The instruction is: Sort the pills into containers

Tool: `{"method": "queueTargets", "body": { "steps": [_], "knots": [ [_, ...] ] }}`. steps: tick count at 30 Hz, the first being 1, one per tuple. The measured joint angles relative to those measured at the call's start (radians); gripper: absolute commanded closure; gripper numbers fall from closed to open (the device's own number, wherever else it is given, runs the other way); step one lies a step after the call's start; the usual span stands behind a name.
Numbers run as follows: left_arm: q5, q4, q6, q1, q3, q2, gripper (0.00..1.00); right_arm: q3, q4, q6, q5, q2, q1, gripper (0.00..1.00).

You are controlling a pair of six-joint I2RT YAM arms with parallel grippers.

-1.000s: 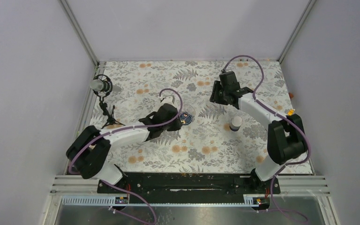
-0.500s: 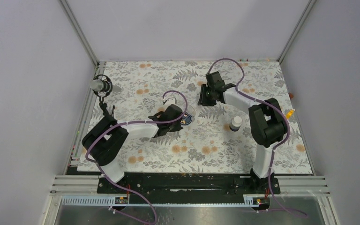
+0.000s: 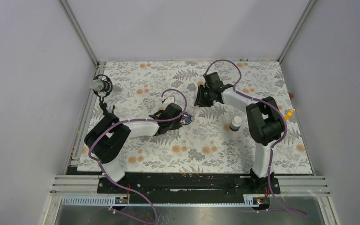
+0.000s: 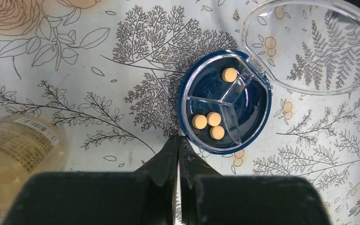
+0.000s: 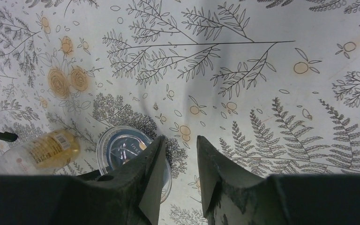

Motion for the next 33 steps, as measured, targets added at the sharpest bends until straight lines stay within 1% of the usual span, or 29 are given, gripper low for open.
{"method": "queueTargets", "body": {
  "steps": [5, 11, 14, 20, 26, 33],
  "knots": [
    [-0.003, 0.012, 0.004, 0.001, 0.005, 0.008, 1.0, -0.012, 0.004, -0.003, -0.007, -0.004, 0.009, 0.61],
    [-0.009, 0.011, 0.019, 0.003, 0.021, 0.02, 1.0, -0.029, -0.002, -0.019, 0.038, -0.043, 0.037, 0.53],
    [-0.015, 0.009, 0.019, 0.004, 0.021, 0.02, 1.0, -0.035, -0.008, -0.021, 0.068, -0.077, 0.048, 0.52],
    [-0.02, 0.009, 0.019, 0.008, 0.021, 0.019, 1.0, -0.034, -0.006, -0.025, 0.078, -0.128, 0.049, 0.57],
    [-0.019, 0.01, 0.018, 0.011, 0.021, 0.019, 1.0, -0.034, 0.0, -0.04, -0.002, -0.129, 0.049, 0.63],
    [-0.012, 0.015, 0.012, 0.018, 0.021, 0.019, 1.0, -0.034, 0.048, -0.064, -0.092, -0.112, 0.049, 0.66]
  ]
}}
